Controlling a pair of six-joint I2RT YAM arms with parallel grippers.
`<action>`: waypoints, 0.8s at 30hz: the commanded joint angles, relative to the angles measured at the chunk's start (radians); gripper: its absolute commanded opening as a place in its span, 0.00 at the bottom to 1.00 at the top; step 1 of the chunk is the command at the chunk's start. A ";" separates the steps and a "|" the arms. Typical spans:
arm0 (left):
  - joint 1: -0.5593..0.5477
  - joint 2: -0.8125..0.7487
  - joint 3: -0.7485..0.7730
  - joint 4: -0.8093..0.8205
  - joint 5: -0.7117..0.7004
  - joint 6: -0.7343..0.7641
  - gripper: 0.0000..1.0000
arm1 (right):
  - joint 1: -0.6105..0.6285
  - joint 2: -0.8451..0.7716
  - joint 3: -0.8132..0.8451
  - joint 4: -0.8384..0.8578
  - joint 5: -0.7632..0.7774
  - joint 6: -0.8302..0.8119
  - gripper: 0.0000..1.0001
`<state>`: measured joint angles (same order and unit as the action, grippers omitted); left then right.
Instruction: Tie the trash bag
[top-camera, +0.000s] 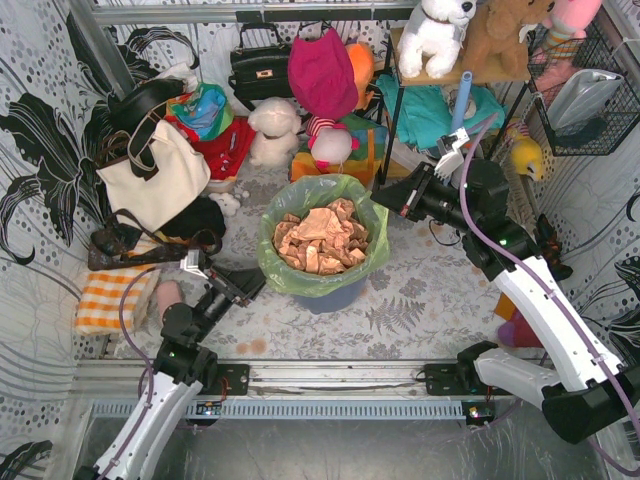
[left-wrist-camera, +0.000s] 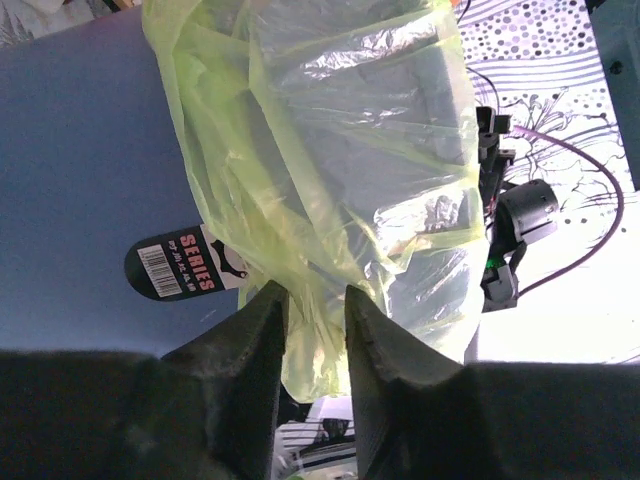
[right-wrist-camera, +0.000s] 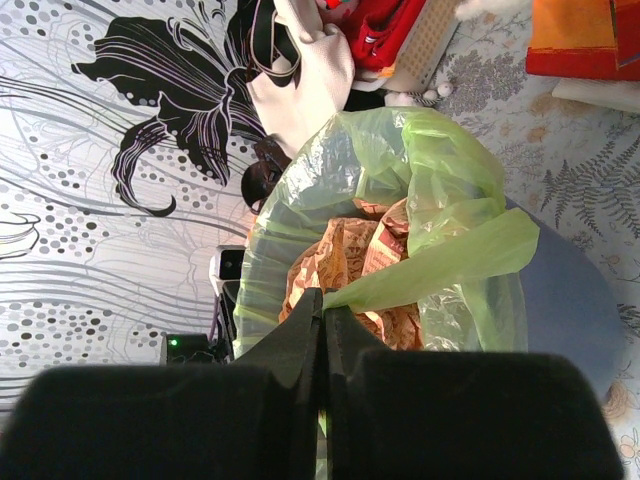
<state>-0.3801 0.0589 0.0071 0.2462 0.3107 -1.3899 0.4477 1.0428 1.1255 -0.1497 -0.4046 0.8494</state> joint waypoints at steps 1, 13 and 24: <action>-0.004 -0.004 -0.060 0.042 0.006 0.008 0.28 | 0.000 -0.002 0.030 0.024 -0.008 0.006 0.00; -0.005 -0.025 0.225 -0.308 -0.053 0.206 0.04 | 0.000 -0.016 0.012 0.040 -0.013 0.005 0.00; -0.004 0.167 0.502 -0.345 0.001 0.357 0.00 | 0.000 -0.027 -0.007 0.086 -0.021 0.022 0.00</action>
<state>-0.3801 0.1703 0.4156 -0.1097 0.2779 -1.1305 0.4477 1.0405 1.1233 -0.1322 -0.4049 0.8532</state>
